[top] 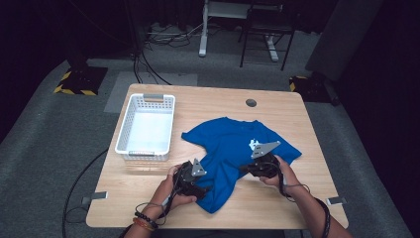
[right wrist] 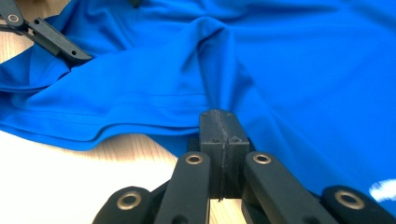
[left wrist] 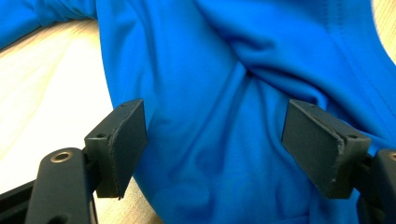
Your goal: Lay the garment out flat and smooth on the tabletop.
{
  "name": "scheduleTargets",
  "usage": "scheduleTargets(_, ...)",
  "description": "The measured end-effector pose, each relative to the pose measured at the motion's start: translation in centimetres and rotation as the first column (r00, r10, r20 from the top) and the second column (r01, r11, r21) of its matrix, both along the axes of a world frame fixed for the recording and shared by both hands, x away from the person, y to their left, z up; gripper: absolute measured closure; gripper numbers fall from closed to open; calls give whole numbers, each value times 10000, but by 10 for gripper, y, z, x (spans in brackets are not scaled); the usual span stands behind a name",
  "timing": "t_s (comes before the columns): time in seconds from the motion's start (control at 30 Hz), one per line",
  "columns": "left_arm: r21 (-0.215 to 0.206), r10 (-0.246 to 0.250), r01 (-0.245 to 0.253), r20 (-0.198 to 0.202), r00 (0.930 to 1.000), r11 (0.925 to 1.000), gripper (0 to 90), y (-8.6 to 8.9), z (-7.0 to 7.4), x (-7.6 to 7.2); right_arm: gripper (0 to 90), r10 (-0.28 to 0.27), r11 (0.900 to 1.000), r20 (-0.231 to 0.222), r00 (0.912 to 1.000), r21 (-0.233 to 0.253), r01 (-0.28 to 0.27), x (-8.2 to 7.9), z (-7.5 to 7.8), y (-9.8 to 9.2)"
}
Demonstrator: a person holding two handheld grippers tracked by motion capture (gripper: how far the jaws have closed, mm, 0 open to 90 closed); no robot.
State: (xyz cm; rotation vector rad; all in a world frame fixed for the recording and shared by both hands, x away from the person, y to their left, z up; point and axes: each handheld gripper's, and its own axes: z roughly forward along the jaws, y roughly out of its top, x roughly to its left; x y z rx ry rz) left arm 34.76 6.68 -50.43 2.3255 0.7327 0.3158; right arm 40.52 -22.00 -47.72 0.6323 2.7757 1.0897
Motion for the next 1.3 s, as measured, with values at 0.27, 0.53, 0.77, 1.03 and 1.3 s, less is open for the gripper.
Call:
scheduleTargets(0.27,183,9,-7,-125,9999,9998,222,4,2,0,900,-145,9971,-71,9999,749,150,-21,16,-40)
scheduleTargets(0.53,496,-55,64,-191,9998,9987,222,7,5,-4,900,-757,9968,18,9971,264,756,-51,13,-88)
scheduleTargets(0.77,688,-196,207,-168,9997,9974,222,2,6,-7,740,-270,9996,898,9956,17,269,-55,6,-59)
scheduleTargets(1.03,535,-206,215,-169,9996,9983,222,3,5,-9,689,138,9996,879,9960,-263,-116,-41,-8,-20)
scheduleTargets(1.3,285,-178,184,-199,9996,9994,220,6,3,-9,880,110,9981,624,9980,-612,-72,-29,-17,-12)
